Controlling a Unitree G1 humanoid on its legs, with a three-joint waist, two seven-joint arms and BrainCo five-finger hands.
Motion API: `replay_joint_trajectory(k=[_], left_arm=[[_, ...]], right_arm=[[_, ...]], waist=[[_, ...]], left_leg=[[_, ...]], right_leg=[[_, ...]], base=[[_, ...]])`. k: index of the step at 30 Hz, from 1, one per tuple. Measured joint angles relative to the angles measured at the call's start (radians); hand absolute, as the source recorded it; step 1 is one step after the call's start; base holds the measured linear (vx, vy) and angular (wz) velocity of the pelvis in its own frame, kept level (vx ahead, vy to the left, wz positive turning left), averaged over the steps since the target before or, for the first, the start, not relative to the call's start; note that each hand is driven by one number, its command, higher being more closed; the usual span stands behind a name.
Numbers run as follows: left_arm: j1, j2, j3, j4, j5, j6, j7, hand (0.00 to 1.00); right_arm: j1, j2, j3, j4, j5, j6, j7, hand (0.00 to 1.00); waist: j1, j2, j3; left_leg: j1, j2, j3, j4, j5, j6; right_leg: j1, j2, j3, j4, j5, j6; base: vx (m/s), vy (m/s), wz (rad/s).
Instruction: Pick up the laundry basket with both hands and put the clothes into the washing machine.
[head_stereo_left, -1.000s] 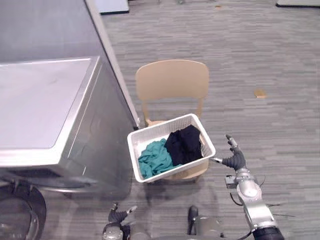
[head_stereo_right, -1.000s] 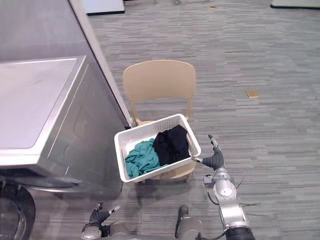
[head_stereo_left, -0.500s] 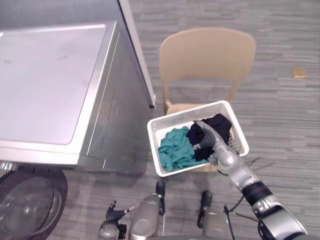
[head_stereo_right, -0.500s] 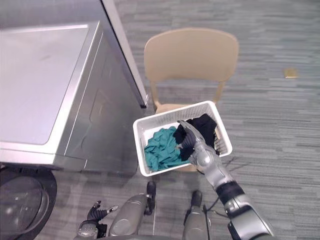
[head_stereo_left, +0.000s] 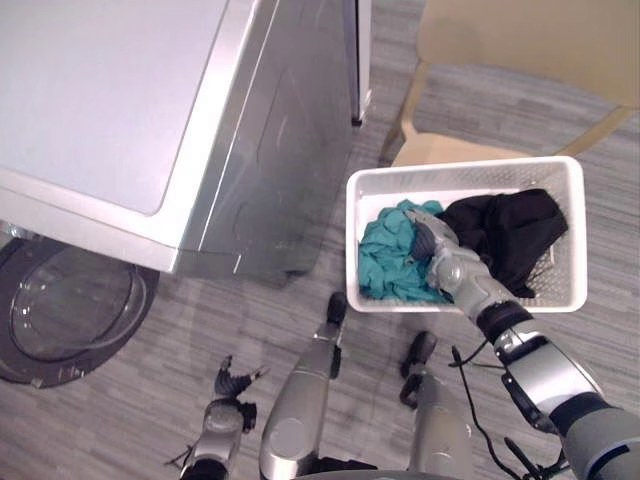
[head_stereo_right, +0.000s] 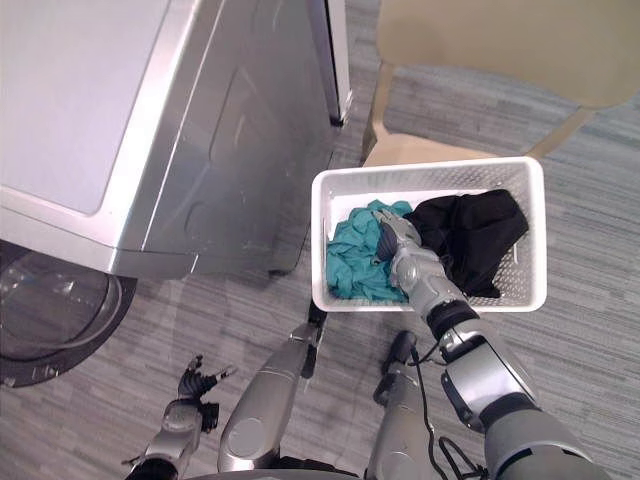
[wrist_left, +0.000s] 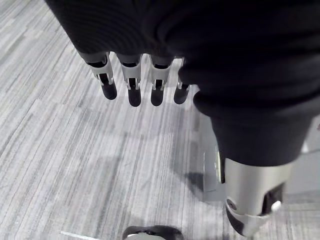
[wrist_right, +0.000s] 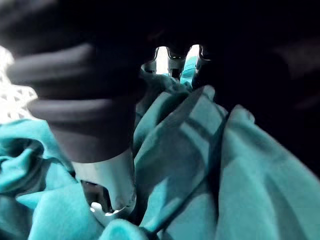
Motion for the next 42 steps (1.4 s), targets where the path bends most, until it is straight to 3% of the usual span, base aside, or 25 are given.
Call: replay_joint_trajectory(k=[6, 12, 18, 19, 20, 22, 25, 27, 32, 37, 40, 42], left_arm=[[-0.047, -0.036, 0.008, -0.037, -0.037, -0.014, 0.003, 0.0], [-0.047, -0.058, 0.014, -0.046, -0.042, -0.008, 0.0, 0.0], [-0.031, -0.05, 0.013, -0.092, -0.05, 0.003, -0.003, 0.0], [-0.021, -0.042, 0.013, -0.103, -0.05, 0.004, -0.004, 0.0], [0.004, -0.018, 0.016, -0.11, -0.05, 0.006, -0.006, 0.0], [0.035, -0.003, 0.042, -0.112, -0.051, 0.013, -0.008, 0.0], [0.112, 0.008, 0.069, -0.122, -0.051, 0.022, -0.009, 0.0], [0.149, 0.008, 0.088, -0.128, -0.052, 0.029, -0.01, 0.0], [0.231, -0.008, 0.09, -0.28, -0.053, 0.029, -0.018, 0.0], [0.338, -0.075, 0.116, -0.391, -0.059, 0.046, -0.037, 0.0], [0.358, -0.085, 0.085, -0.464, -0.06, 0.029, -0.056, 0.0], [0.331, -0.084, 0.068, -0.513, -0.071, 0.016, -0.062, 0.0]], right_arm=[[-0.049, -0.002, 0.019, -0.034, 0.003, 0.014, -0.036, 1.0], [0.063, 0.022, -0.041, -0.268, 0.104, 0.035, -0.036, 1.0], [0.258, 0.054, -0.195, -0.612, 0.148, 0.029, -0.037, 1.0], [0.289, 0.068, -0.228, -0.66, 0.159, 0.025, -0.037, 1.0], [0.333, 0.098, -0.265, -0.717, 0.188, 0.011, -0.037, 1.0], [0.406, 0.127, -0.307, -0.78, 0.222, -0.01, -0.036, 1.0], [0.543, 0.17, -0.348, -0.858, 0.276, -0.014, -0.015, 1.0], [0.624, 0.194, -0.379, -0.921, 0.31, -0.023, 0.008, 1.0], [0.706, 0.268, -0.441, -1.031, 0.463, -0.066, 0.067, 1.0], [0.733, 0.331, -0.479, -1.104, 0.592, -0.098, 0.075, 1.0], [0.744, 0.354, -0.475, -1.123, 0.654, -0.129, 0.095, 1.0], [0.748, 0.354, -0.463, -1.123, 0.667, -0.141, 0.099, 1.0]], waist=[[-0.005, -0.011, 0.008], [-0.023, -0.039, 0.024], [-0.039, -0.077, 0.035], [-0.047, -0.084, 0.031], [-0.06, -0.111, 0.014], [-0.077, -0.139, -0.005], [-0.082, -0.168, -0.096], [-0.087, -0.17, -0.167], [-0.116, -0.162, -0.257], [-0.13, -0.146, -0.285], [-0.129, -0.138, -0.304], [-0.134, -0.139, -0.303]], left_leg=[[-0.016, 0.016, -0.02, -0.072, 0.039, -0.024], [0.025, 0.032, -0.003, -0.085, 0.061, -0.025], [0.178, 0.043, 0.031, -0.088, 0.05, -0.031], [0.196, 0.044, 0.033, -0.098, 0.049, -0.03], [0.229, 0.046, 0.038, -0.132, 0.048, -0.027], [0.278, 0.047, 0.061, -0.169, 0.048, -0.027], [0.352, 0.05, 0.088, -0.226, 0.047, -0.03], [0.393, 0.053, 0.108, -0.252, 0.048, -0.027], [0.502, 0.042, 0.147, -0.285, 0.044, -0.021], [0.599, 0.041, 0.185, -0.298, 0.024, -0.016], [0.604, 0.04, 0.206, -0.288, 0.008, -0.015], [0.557, 0.035, 0.203, -0.233, -0.009, -0.009]], right_leg=[[-0.032, 0.001, -0.041, 0.015, -0.019, -0.02], [-0.001, 0.005, -0.054, 0.032, -0.022, -0.023], [0.148, 0.022, -0.023, -0.002, -0.023, -0.024], [0.168, 0.028, -0.019, -0.022, -0.024, -0.022], [0.189, 0.037, 0.0, -0.051, -0.031, -0.014], [0.224, 0.051, 0.017, -0.078, -0.03, -0.01], [0.272, 0.062, 0.044, -0.128, -0.022, -0.004], [0.313, 0.07, 0.06, -0.179, 0.001, 0.001], [0.405, 0.07, 0.104, -0.23, 0.02, 0.008], [0.465, 0.069, 0.142, -0.231, 0.021, 0.01], [0.448, 0.066, 0.168, -0.207, 0.017, 0.012], [0.384, 0.05, 0.19, -0.101, -0.006, 0.026]], base=[[-0.01, -0.062, 0.19], [0.06, -0.059, 0.02], [0.01, -0.023, -0.12], [-0.07, -0.022, -0.18], [-0.06, -0.018, -0.26], [-0.04, -0.003, -0.28], [0.04, -0.012, -0.31], [0.12, -0.017, -0.31], [0.1, 0.007, -0.26], [0.02, 0.016, -0.26], [-0.04, 0.025, -0.27], [-0.12, 0.046, 0.0]])
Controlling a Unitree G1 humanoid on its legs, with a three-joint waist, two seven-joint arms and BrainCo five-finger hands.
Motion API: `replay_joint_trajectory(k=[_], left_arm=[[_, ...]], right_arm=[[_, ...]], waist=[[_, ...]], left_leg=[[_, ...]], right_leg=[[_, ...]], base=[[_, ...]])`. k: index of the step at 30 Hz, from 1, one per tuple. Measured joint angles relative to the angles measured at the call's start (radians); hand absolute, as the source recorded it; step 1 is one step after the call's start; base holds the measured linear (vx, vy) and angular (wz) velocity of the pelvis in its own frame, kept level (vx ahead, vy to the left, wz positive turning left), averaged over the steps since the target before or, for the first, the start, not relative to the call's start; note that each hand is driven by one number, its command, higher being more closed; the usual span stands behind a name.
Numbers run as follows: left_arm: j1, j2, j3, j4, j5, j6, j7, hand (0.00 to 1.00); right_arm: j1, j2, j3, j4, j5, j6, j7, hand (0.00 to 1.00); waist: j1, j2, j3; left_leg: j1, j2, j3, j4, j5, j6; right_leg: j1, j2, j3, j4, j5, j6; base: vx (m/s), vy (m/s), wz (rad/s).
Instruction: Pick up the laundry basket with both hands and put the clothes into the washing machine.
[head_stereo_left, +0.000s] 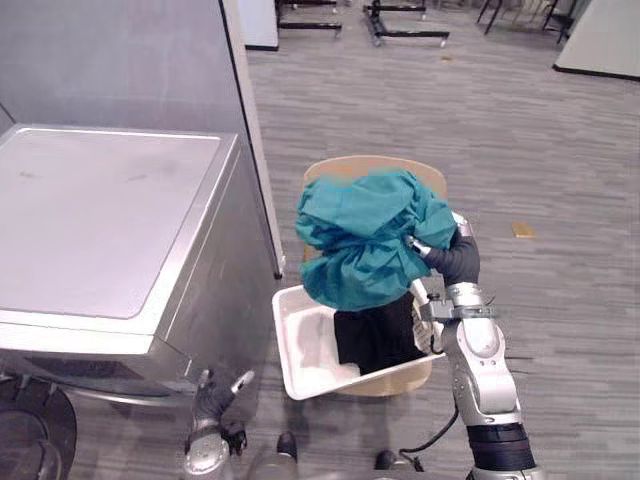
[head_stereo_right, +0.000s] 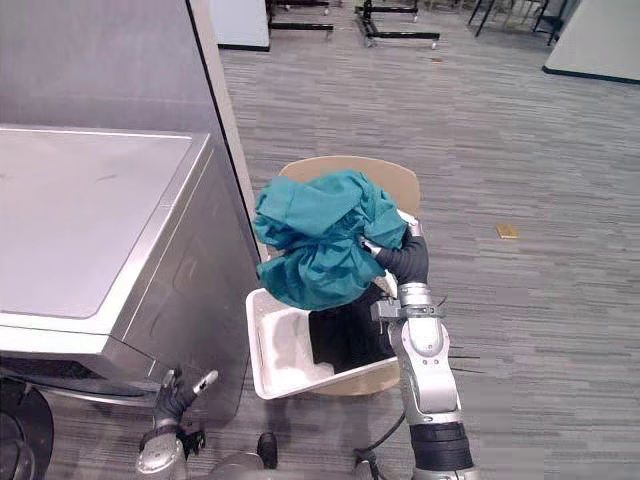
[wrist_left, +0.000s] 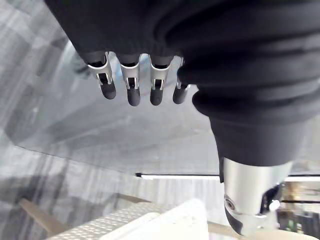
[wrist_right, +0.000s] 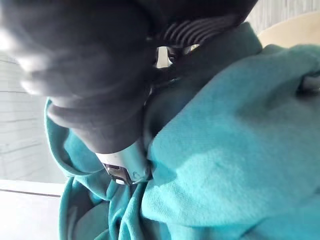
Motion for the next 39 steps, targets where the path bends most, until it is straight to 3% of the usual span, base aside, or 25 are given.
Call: replay_joint_trajectory(k=[1, 2, 4, 5, 6, 8, 9, 11, 12, 13, 14, 15, 18, 20, 21, 24, 25, 28, 33, 34, 39], left_arm=[[-0.031, 0.006, -0.017, -0.019, -0.009, -0.002, -0.012, 0.0], [-0.061, 0.007, -0.028, -0.048, -0.012, -0.011, -0.019, 0.0], [-0.097, 0.007, -0.041, -0.087, -0.018, -0.03, -0.027, 0.0], [-0.098, 0.011, -0.057, -0.128, -0.025, -0.037, -0.033, 0.0], [-0.098, 0.01, -0.058, -0.149, -0.025, -0.039, -0.032, 0.0], [-0.088, 0.008, -0.072, -0.213, -0.027, -0.046, -0.027, 0.0], [-0.084, 0.005, -0.08, -0.231, -0.028, -0.045, -0.025, 0.0], [-0.054, -0.009, -0.133, -0.321, -0.035, -0.047, -0.013, 0.0], [-0.052, -0.011, -0.142, -0.335, -0.036, -0.051, -0.013, 0.0], [-0.064, -0.01, -0.161, -0.338, -0.043, -0.054, -0.016, 0.0], [-0.075, -0.007, -0.191, -0.343, -0.044, -0.053, -0.024, 0.0], [-0.076, -0.007, -0.201, -0.354, -0.044, -0.054, -0.032, 0.0], [-0.085, 0.023, -0.22, -0.38, -0.015, -0.076, -0.054, 0.0], [-0.092, 0.034, -0.22, -0.394, -0.002, -0.083, -0.057, 0.0], [-0.118, 0.04, -0.228, -0.393, 0.005, -0.087, -0.057, 0.0], [-0.193, 0.046, -0.276, -0.39, 0.046, -0.099, -0.061, 0.0], [-0.215, 0.052, -0.291, -0.383, 0.062, -0.1, -0.059, 0.0], [-0.23, 0.089, -0.331, -0.357, 0.093, -0.097, -0.055, 0.0], [-0.245, 0.107, -0.342, -0.337, 0.113, -0.096, -0.052, 0.0], [-0.262, 0.111, -0.351, -0.306, 0.114, -0.096, -0.05, 1.0], [-0.29, 0.147, -0.395, -0.226, 0.156, -0.067, -0.046, 1.0]], right_arm=[[0.007, -0.001, -0.001, 0.0, 0.0, 0.0, -0.001, 1.0], [0.005, -0.005, -0.007, -0.003, -0.002, -0.001, -0.006, 1.0], [0.015, -0.004, -0.02, -0.028, -0.017, -0.001, -0.017, 1.0], [0.011, 0.001, -0.012, -0.044, -0.027, -0.002, -0.027, 1.0], [0.002, 0.001, 0.003, -0.049, -0.037, -0.002, -0.03, 1.0], [-0.044, 0.0, 0.056, -0.08, -0.059, -0.004, -0.033, 1.0], [-0.065, -0.001, 0.068, -0.08, -0.058, -0.004, -0.033, 1.0], [-0.102, -0.01, 0.092, -0.072, -0.057, -0.004, -0.034, 1.0], [-0.11, -0.018, 0.096, -0.064, -0.056, -0.004, -0.034, 1.0], [-0.123, -0.041, 0.095, -0.04, -0.056, -0.004, -0.032, 1.0], [-0.125, -0.067, 0.09, -0.015, -0.056, -0.002, -0.03, 1.0], [-0.132, -0.081, 0.088, 0.005, -0.056, -0.003, -0.027, 1.0], [-0.157, -0.093, 0.09, 0.05, -0.057, 0.004, -0.021, 1.0], [-0.18, -0.098, 0.107, 0.084, -0.058, 0.004, -0.001, 1.0], [-0.195, -0.104, 0.118, 0.115, -0.06, 0.004, 0.007, 1.0], [-0.215, -0.11, 0.145, 0.138, -0.087, 0.017, 0.034, 1.0], [-0.226, -0.103, 0.152, 0.156, -0.088, 0.018, 0.042, 1.0], [-0.229, -0.04, 0.218, 0.211, -0.088, 0.026, 0.058, 1.0], [-0.253, 0.016, 0.308, 0.248, -0.077, 0.025, 0.082, 1.0], [-0.254, 0.018, 0.318, 0.262, -0.067, 0.026, 0.083, 1.0], [-0.254, 0.008, 0.384, 0.282, -0.018, 0.061, 0.083, 1.0]], waist=[[0.0, 0.003, 0.002], [-0.001, 0.018, 0.005], [-0.002, 0.012, 0.007], [0.005, 0.011, 0.008], [0.013, 0.003, 0.004], [0.074, 0.001, 0.002], [0.08, 0.012, 0.005], [0.081, 0.073, 0.007], [0.079, 0.086, 0.01], [0.063, 0.105, 0.021], [0.039, 0.096, 0.028], [0.032, 0.078, 0.039], [0.023, 0.071, 0.028], [0.024, 0.094, 0.015], [0.021, 0.097, 0.012], [0.005, 0.13, -0.012], [0.0, 0.125, -0.013], [0.005, 0.064, -0.041], [0.006, 0.062, -0.065], [0.007, 0.062, -0.065], [0.004, 0.06, -0.067]], left_leg=[[-0.042, 0.001, -0.012, 0.059, -0.008, 0.012], [-0.092, 0.023, -0.031, 0.103, -0.017, 0.026], [-0.13, 0.009, -0.08, 0.153, -0.017, 0.028], [-0.16, -0.005, -0.109, 0.188, -0.017, 0.028], [-0.178, -0.008, -0.12, 0.208, -0.017, 0.028], [-0.272, -0.01, -0.13, 0.271, -0.005, 0.011], [-0.299, -0.002, -0.137, 0.279, 0.007, 0.0], [-0.375, 0.052, -0.2, 0.241, 0.085, -0.028], [-0.375, 0.062, -0.205, 0.198, 0.102, -0.023], [-0.369, 0.091, -0.186, 0.127, 0.078, 0.001], [-0.362, 0.09, -0.143, 0.084, 0.003, 0.025], [-0.356, 0.085, -0.114, 0.089, 0.005, 0.02], [-0.338, 0.036, -0.091, 0.258, 0.002, 0.019], [-0.274, 0.038, -0.09, 0.327, -0.024, 0.002], [-0.208, 0.041, -0.091, 0.316, -0.075, -0.016], [-0.051, 0.062, -0.103, 0.046, -0.063, -0.049], [-0.043, 0.073, -0.117, 0.006, -0.06, -0.052], [-0.018, 0.041, -0.123, -0.015, -0.037, -0.042], [0.003, 0.005, -0.143, -0.03, -0.02, -0.018], [0.001, 0.004, -0.144, -0.03, -0.019, -0.017], [0.002, 0.01, -0.144, -0.029, -0.015, -0.021]], right_leg=[[-0.027, -0.005, 0.017, 0.041, 0.006, 0.012], [-0.034, 0.004, 0.057, 0.074, -0.006, 0.056], [-0.07, -0.011, 0.119, 0.356, -0.135, 0.03], [-0.054, -0.017, 0.157, 0.487, -0.182, 0.054], [-0.035, -0.015, 0.175, 0.511, -0.194, 0.055], [0.041, -0.006, 0.187, 0.384, -0.249, 0.039], [0.055, 0.006, 0.174, 0.333, -0.275, 0.022], [0.043, 0.081, 0.1, 0.235, -0.31, -0.027], [0.037, 0.102, 0.088, 0.228, -0.313, -0.032], [0.045, 0.124, 0.029, 0.201, -0.314, -0.048], [0.038, 0.103, -0.029, 0.185, -0.297, -0.08], [0.034, 0.091, -0.047, 0.185, -0.289, -0.092], [-0.005, 0.05, -0.092, 0.142, -0.229, -0.115], [-0.021, 0.052, -0.107, 0.091, -0.164, -0.111], [-0.022, 0.052, -0.119, 0.057, -0.133, -0.107], [-0.012, 0.085, -0.182, -0.032, -0.064, -0.083], [-0.009, 0.089, -0.203, -0.04, -0.054, -0.077], [0.036, 0.069, -0.215, -0.091, -0.019, -0.053], [0.063, 0.044, -0.218, -0.101, -0.006, -0.032], [0.063, 0.043, -0.217, -0.102, 0.0, -0.029], [0.063, 0.052, -0.203, -0.113, 0.021, -0.034]], base=[[-0.15, 0.057, 0.34], [-0.12, 0.049, 0.52], [-0.08, -0.005, 0.89], [-0.07, -0.081, 0.87], [-0.12, -0.153, 0.58], [-0.25, -0.192, 0.18], [-0.33, -0.199, 0.21], [-0.39, -0.208, 0.43], [-0.45, -0.238, 0.71], [-0.47, -0.238, 1.16], [-0.55, -0.237, 1.29], [-0.48, -0.186, 1.19], [-0.3, -0.084, 0.59], [-0.21, 0.021, 0.18], [-0.15, 0.057, 0.4], [-0.11, 0.084, 0.56], [-0.1, 0.158, 0.59], [-0.04, 0.142, 0.25], [-0.05, 0.087, 0.13], [-0.09, 0.048, 0.04], [-0.06, 0.009, -0.07]])
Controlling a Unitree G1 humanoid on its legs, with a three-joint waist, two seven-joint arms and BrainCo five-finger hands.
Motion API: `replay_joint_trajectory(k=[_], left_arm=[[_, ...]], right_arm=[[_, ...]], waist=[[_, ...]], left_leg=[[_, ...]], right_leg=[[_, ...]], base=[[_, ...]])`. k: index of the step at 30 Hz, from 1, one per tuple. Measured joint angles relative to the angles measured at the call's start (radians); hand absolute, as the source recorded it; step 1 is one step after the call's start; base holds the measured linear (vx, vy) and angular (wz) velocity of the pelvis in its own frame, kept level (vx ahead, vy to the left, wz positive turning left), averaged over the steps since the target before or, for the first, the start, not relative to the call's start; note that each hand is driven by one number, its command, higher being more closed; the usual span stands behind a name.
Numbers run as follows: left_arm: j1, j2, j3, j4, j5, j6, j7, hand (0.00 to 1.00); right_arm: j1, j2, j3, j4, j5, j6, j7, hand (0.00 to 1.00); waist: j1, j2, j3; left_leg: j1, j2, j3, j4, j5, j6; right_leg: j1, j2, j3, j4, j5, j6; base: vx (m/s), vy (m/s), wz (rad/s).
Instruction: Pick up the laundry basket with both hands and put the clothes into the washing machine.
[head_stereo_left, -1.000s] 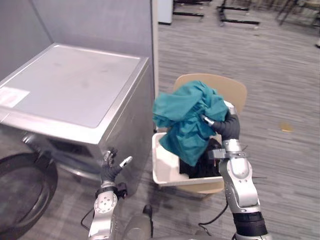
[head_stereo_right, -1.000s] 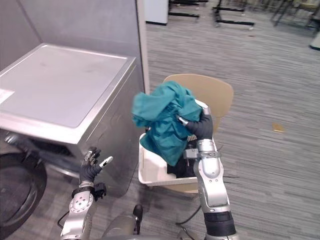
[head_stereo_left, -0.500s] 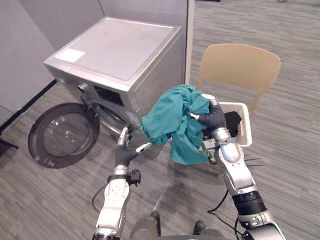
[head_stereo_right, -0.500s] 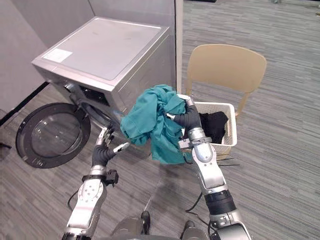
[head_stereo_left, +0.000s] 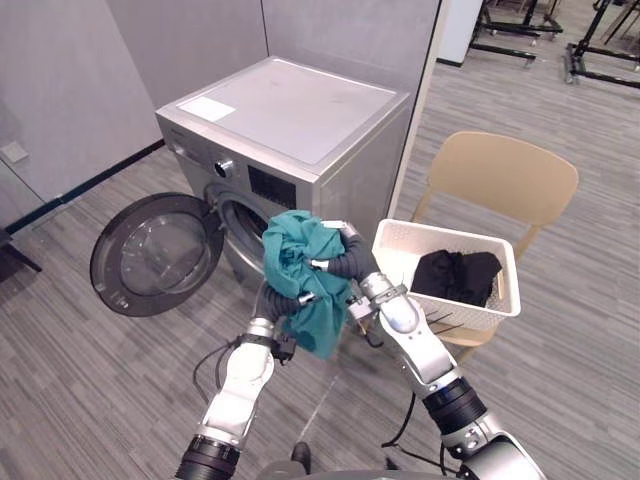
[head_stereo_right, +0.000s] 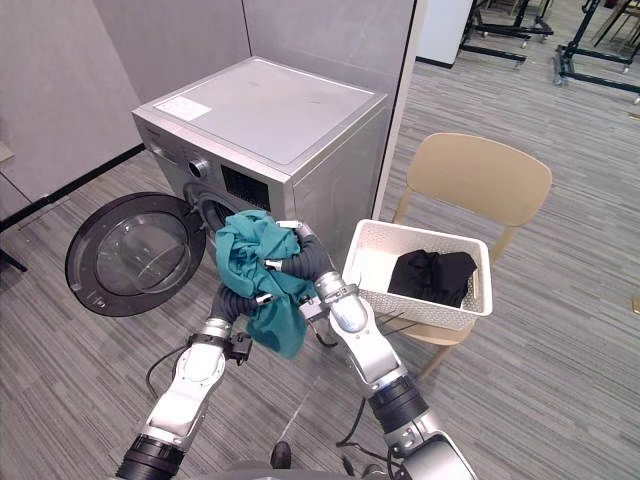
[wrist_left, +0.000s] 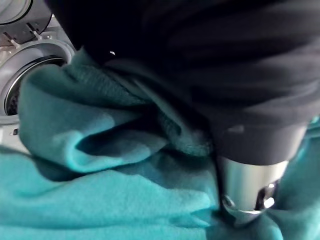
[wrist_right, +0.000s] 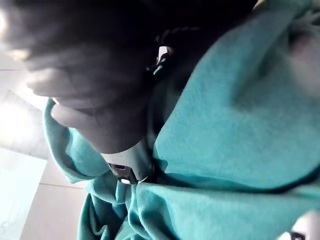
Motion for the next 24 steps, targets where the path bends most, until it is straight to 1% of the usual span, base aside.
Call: replay_joint_trajectory(k=[2, 3, 7, 8, 10, 13, 16, 18, 20, 22, 24], left_arm=[[-0.018, 0.005, -0.009, 0.017, 0.026, 0.002, 0.015, 1.0], [-0.023, 0.011, -0.012, 0.018, 0.034, 0.002, 0.017, 1.0], [-0.026, 0.017, -0.016, 0.035, 0.029, 0.003, 0.038, 1.0], [-0.026, 0.017, -0.015, 0.035, 0.022, 0.003, 0.043, 1.0], [-0.026, 0.017, -0.011, 0.036, 0.012, 0.003, 0.056, 1.0], [-0.021, 0.007, 0.024, 0.036, -0.009, 0.011, 0.057, 1.0], [0.005, -0.029, 0.096, 0.036, -0.016, 0.017, 0.059, 1.0], [0.024, -0.042, 0.124, 0.035, -0.016, 0.017, 0.058, 1.0], [0.064, -0.057, 0.172, 0.03, -0.016, 0.017, 0.057, 1.0], [0.096, -0.066, 0.22, 0.029, -0.016, 0.017, 0.056, 1.0], [0.129, -0.066, 0.264, 0.029, -0.017, 0.017, 0.056, 1.0]], right_arm=[[0.0, -0.003, 0.012, 0.0, 0.022, 0.0, 0.0, 1.0], [0.0, -0.006, 0.021, 0.0, 0.042, 0.0, 0.0, 0.0], [0.0, -0.012, 0.046, 0.0, 0.079, 0.0, 0.0, 0.0], [0.0, -0.012, 0.057, 0.0, 0.079, -0.003, 0.0, 0.0], [0.0, -0.012, 0.061, 0.0, 0.069, -0.005, 0.0, 0.0], [0.008, -0.014, 0.058, -0.001, 0.021, -0.006, 0.0, 0.0], [0.053, -0.018, 0.025, -0.009, -0.065, -0.008, 0.001, 0.0], [0.083, -0.032, 0.005, -0.009, -0.116, -0.007, 0.001, 0.0], [0.142, -0.043, -0.065, -0.051, -0.211, -0.006, -0.001, 0.0], [0.188, -0.06, -0.127, -0.102, -0.265, -0.009, -0.002, 0.0], [0.234, -0.072, -0.199, -0.124, -0.292, -0.012, -0.005, 0.0]], waist=[[-0.001, 0.0, -0.001], [-0.001, 0.0, -0.001], [-0.002, 0.004, -0.015], [-0.002, 0.004, -0.017], [-0.002, 0.004, -0.018], [-0.002, 0.003, -0.018], [-0.004, 0.003, -0.02], [-0.003, 0.002, -0.02], [-0.002, 0.001, -0.025], [-0.004, 0.0, -0.031], [-0.005, -0.001, -0.033]], left_leg=[[0.0, 0.006, 0.0, 0.0, 0.003, -0.004], [0.001, 0.01, 0.0, 0.0, 0.004, -0.007], [0.0, 0.018, 0.0, 0.0, 0.009, -0.013], [0.0, 0.026, 0.0, 0.0, 0.009, -0.014], [0.0, 0.027, 0.0, 0.0, 0.01, -0.016], [0.003, 0.028, 0.0, -0.001, 0.011, -0.018], [0.008, 0.028, 0.002, -0.002, 0.012, -0.018], [0.018, 0.028, 0.002, -0.01, 0.014, -0.02], [0.033, 0.027, 0.003, -0.024, 0.017, -0.021], [0.035, 0.027, 0.006, -0.026, 0.017, -0.021], [0.036, 0.028, 0.007, -0.027, 0.017, -0.021]], right_leg=[[0.0, 0.003, 0.001, 0.0, 0.001, -0.001], [0.0, 0.004, 0.002, 0.001, 0.001, -0.002], [-0.002, 0.02, 0.007, 0.001, -0.001, -0.005], [-0.002, 0.022, 0.007, 0.001, -0.003, -0.008], [-0.003, 0.026, 0.007, 0.002, -0.005, -0.012], [-0.002, 0.036, 0.007, 0.003, -0.007, -0.014], [0.0, 0.037, 0.009, 0.003, -0.007, -0.014], [0.007, 0.037, 0.01, 0.001, -0.007, -0.014], [0.016, 0.037, 0.011, -0.001, -0.007, -0.014], [0.015, 0.037, 0.013, -0.001, -0.007, -0.014], [0.015, 0.037, 0.015, -0.001, -0.008, -0.014]], base=[[0.0, 0.0, 0.0], [0.0, -0.028, -0.03], [0.01, -0.022, -0.02], [0.04, -0.045, -0.02], [0.03, -0.036, 0.0], [0.0, 0.0, 0.0], [0.0, 0.0, 0.0], [0.0, 0.0, 0.0], [0.0, 0.0, 0.0], [0.01, 0.003, -0.02], [0.01, 0.002, -0.02]])
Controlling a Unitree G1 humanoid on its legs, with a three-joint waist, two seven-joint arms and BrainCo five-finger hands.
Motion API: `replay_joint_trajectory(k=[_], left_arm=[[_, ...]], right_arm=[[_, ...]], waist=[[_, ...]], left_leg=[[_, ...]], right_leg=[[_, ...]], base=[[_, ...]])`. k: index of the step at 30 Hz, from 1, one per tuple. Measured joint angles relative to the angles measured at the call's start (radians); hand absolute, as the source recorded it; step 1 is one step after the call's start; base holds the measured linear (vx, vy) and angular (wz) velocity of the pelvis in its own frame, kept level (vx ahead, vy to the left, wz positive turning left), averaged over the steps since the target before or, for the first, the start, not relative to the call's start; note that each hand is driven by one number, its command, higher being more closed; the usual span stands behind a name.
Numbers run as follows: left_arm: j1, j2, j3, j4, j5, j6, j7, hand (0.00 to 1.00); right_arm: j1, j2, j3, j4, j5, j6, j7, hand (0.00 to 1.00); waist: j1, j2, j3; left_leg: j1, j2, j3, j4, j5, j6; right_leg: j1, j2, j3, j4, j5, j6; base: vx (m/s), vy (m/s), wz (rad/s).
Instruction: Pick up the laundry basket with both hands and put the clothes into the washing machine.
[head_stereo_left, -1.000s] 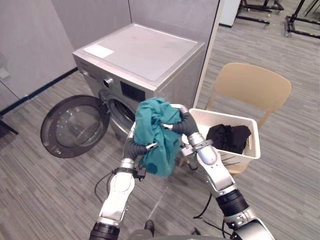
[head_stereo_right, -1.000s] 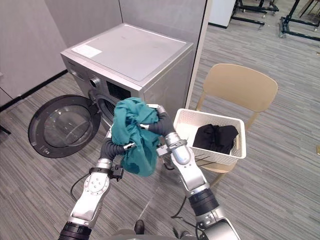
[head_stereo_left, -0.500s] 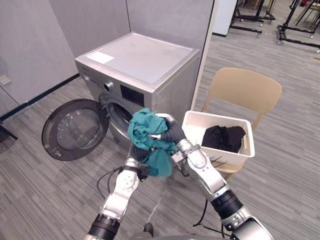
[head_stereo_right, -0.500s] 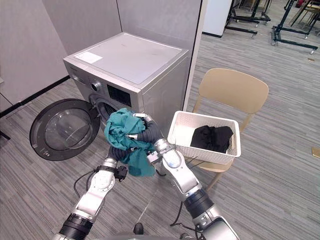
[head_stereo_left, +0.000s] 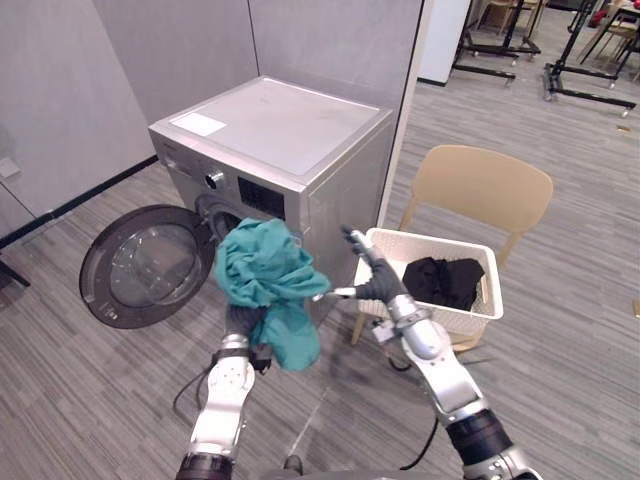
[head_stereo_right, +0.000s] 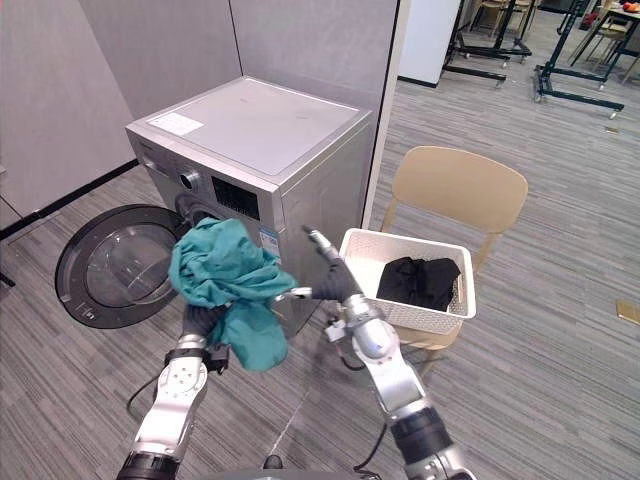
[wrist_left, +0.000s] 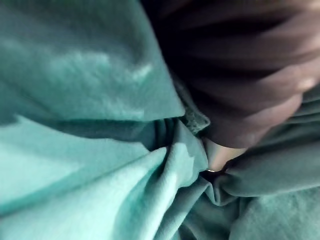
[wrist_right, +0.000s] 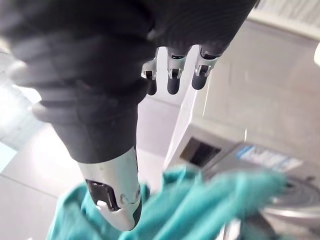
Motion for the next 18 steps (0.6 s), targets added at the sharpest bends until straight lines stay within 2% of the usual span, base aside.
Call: replay_joint_trajectory(k=[6, 12, 15, 16, 17, 18], left_arm=[[0.089, -0.013, 0.138, 0.062, -0.032, 0.005, -0.002, 1.0], [0.114, 0.017, 0.187, 0.296, -0.011, 0.029, -0.047, 1.0], [0.103, 0.023, 0.192, 0.392, -0.002, 0.045, -0.047, 1.0], [0.104, 0.024, 0.193, 0.405, -0.002, 0.055, -0.047, 1.0], [0.103, 0.022, 0.193, 0.422, -0.002, 0.062, -0.046, 1.0], [0.102, 0.021, 0.193, 0.433, -0.002, 0.062, -0.046, 1.0]], right_arm=[[0.181, -0.039, -0.189, 0.056, -0.05, -0.001, -0.005, 0.0], [0.218, -0.092, -0.236, 0.419, -0.111, 0.021, 0.005, 0.0], [0.212, -0.095, -0.259, 0.63, -0.141, 0.051, -0.009, 0.0], [0.213, -0.087, -0.278, 0.697, -0.141, 0.064, -0.024, 0.0], [0.217, -0.075, -0.318, 0.746, -0.14, 0.074, -0.041, 0.0], [0.214, -0.074, -0.333, 0.769, -0.139, 0.085, -0.05, 0.0]], waist=[[0.0, 0.002, -0.004], [0.0, 0.007, 0.0], [0.003, 0.011, 0.029], [0.002, 0.011, 0.035], [0.001, 0.012, 0.042], [0.001, 0.004, 0.048]], left_leg=[[0.0, 0.001, -0.001, -0.004, -0.001, 0.0], [-0.055, 0.001, -0.034, -0.007, 0.003, -0.006], [-0.103, -0.01, -0.072, -0.009, 0.04, -0.006], [-0.127, -0.008, -0.027, -0.008, 0.033, 0.018], [-0.143, 0.011, 0.099, -0.001, 0.013, 0.051], [-0.147, 0.018, 0.161, 0.001, 0.009, 0.065]], right_leg=[[-0.002, 0.001, -0.001, 0.002, -0.003, -0.001], [-0.035, 0.0, -0.033, 0.007, -0.022, -0.003], [-0.055, -0.031, -0.123, 0.064, -0.058, -0.002], [-0.058, -0.052, -0.18, 0.091, -0.076, 0.002], [-0.051, -0.075, -0.245, 0.106, -0.091, 0.009], [-0.051, -0.089, -0.265, 0.113, -0.096, 0.016]], base=[[0.0, 0.0, 0.01], [0.0, -0.011, 0.16], [0.01, -0.02, 0.9], [-0.02, 0.007, 1.33], [0.0, 0.015, 1.4], [0.08, 0.038, 1.32]])
